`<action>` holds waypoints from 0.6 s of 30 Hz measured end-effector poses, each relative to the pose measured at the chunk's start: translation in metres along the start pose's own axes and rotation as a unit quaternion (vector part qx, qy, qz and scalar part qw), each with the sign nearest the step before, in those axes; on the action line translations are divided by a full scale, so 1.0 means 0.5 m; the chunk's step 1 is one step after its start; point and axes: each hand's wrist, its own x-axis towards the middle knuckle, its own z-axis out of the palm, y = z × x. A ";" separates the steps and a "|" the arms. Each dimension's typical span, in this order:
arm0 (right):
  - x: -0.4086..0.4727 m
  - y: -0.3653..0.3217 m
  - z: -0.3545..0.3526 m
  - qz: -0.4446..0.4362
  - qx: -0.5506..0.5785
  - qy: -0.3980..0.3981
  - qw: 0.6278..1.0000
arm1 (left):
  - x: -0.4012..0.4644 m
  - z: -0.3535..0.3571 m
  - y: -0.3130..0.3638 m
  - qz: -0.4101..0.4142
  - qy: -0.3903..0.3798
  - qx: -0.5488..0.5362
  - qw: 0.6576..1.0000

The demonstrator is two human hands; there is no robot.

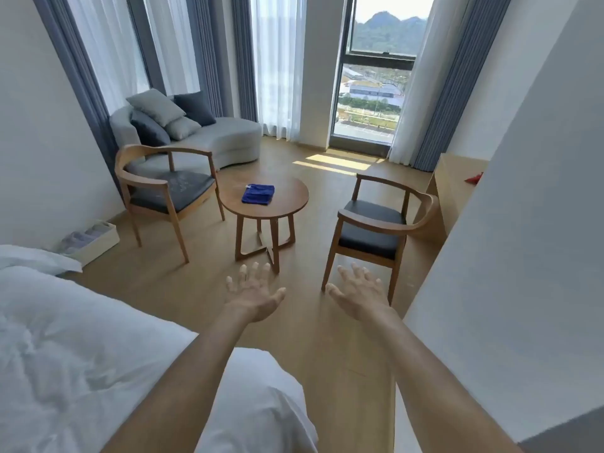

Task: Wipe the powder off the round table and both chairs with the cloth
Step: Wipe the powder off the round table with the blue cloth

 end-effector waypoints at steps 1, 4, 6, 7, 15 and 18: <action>0.029 -0.005 -0.003 -0.002 -0.004 0.003 1.000 | 0.026 -0.006 0.000 -0.001 0.000 0.008 1.000; 0.103 -0.009 -0.016 -0.001 -0.020 -0.006 1.000 | 0.098 -0.023 0.001 -0.006 0.006 0.019 1.000; 0.144 -0.006 -0.018 -0.002 -0.024 -0.011 1.000 | 0.140 -0.028 0.005 0.002 0.021 0.019 1.000; 0.164 0.000 -0.019 -0.001 -0.026 -0.010 1.000 | 0.160 -0.030 0.008 0.005 0.029 0.020 0.999; 0.376 0.063 -0.033 -0.015 -0.044 -0.018 0.999 | 0.350 -0.045 0.068 0.001 0.034 0.030 0.999; 0.490 0.088 -0.029 -0.044 -0.061 -0.019 0.997 | 0.436 -0.038 0.092 -0.009 0.047 0.037 0.998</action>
